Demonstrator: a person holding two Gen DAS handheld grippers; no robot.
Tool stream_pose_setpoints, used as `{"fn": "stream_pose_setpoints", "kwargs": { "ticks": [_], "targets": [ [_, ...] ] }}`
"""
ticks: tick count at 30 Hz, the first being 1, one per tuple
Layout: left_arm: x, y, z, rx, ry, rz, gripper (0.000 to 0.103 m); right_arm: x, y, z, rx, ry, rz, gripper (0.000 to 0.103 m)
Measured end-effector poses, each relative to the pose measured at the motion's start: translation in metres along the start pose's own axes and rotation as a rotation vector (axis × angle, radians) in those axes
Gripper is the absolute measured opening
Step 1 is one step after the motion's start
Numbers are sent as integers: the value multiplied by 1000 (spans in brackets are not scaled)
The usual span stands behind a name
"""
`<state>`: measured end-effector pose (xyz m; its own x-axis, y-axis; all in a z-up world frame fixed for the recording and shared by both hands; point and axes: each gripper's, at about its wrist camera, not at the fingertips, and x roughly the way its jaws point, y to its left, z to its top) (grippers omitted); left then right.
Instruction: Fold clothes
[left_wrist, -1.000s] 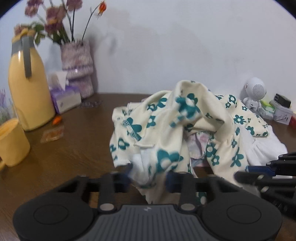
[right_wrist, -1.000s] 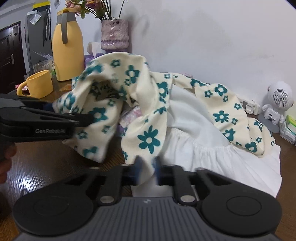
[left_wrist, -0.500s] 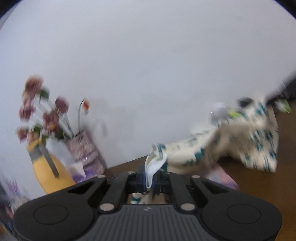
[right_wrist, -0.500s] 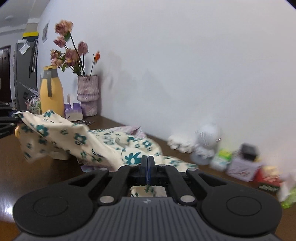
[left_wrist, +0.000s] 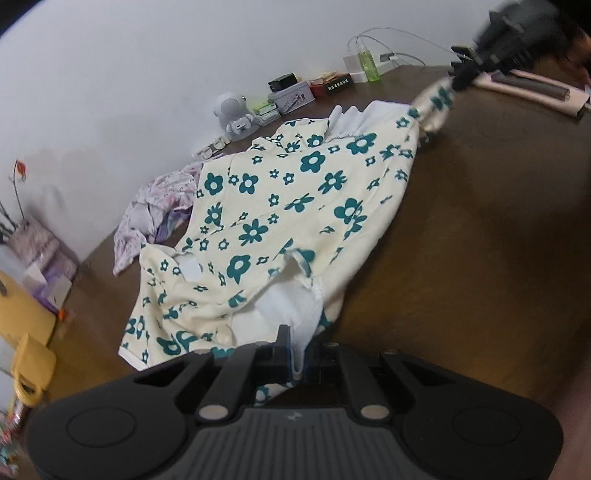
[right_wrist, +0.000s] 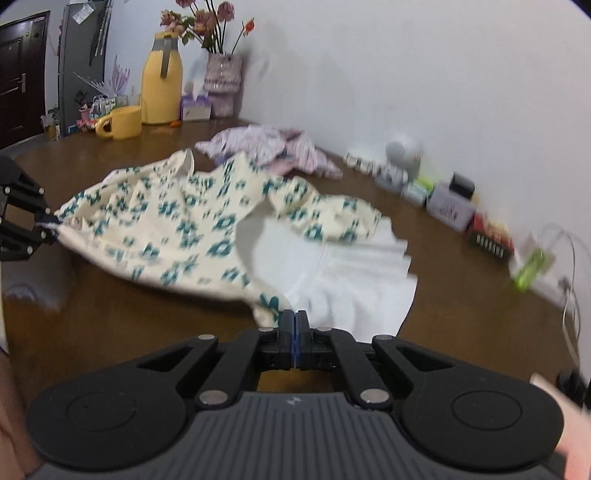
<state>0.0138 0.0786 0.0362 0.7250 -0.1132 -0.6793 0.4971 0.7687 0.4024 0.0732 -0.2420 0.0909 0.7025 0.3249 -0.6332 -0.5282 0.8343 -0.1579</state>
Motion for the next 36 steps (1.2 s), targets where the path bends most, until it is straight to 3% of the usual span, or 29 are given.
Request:
{"fn": "stream_pose_setpoints", "kwargs": {
  "ticks": [4, 9, 13, 14, 15, 16, 17, 21, 23, 24, 30, 36],
  "targets": [
    [-1, 13, 10, 1, 3, 1, 5, -7, 0, -8, 49, -18, 30, 0],
    [-12, -5, 5, 6, 6, -5, 5, -11, 4, -16, 60, -9, 43, 0],
    [-16, -5, 2, -17, -9, -24, 21, -13, 13, -27, 60, 24, 44, 1],
    [-18, -5, 2, -17, -17, -34, 26, -15, 13, -27, 69, 20, 38, 6],
    [-22, -4, 1, -10, -26, -53, 44, -18, 10, -26, 80, 12, 34, 10],
    [-25, -3, 0, -1, -35, -74, 60, -22, 5, -23, 96, -1, 32, 23],
    [-30, -1, -2, 5, -51, -92, 64, -28, 0, -20, 115, -19, 29, 40],
    [-50, 23, -5, -53, -116, -96, 77, -40, -24, 1, 152, -79, 3, 57],
    [-56, 43, -5, -127, -145, -78, 84, -37, -36, 14, 154, -98, -27, 73],
    [-58, 54, -4, -168, -159, -67, 87, -32, -42, 21, 151, -102, -38, 74],
    [-23, 104, 7, -363, -37, 108, 89, 41, -60, 65, 114, -32, -31, 75],
    [40, 158, 13, -510, 37, 89, 81, 125, -52, 94, 19, 61, -23, 75]
  ]
}}
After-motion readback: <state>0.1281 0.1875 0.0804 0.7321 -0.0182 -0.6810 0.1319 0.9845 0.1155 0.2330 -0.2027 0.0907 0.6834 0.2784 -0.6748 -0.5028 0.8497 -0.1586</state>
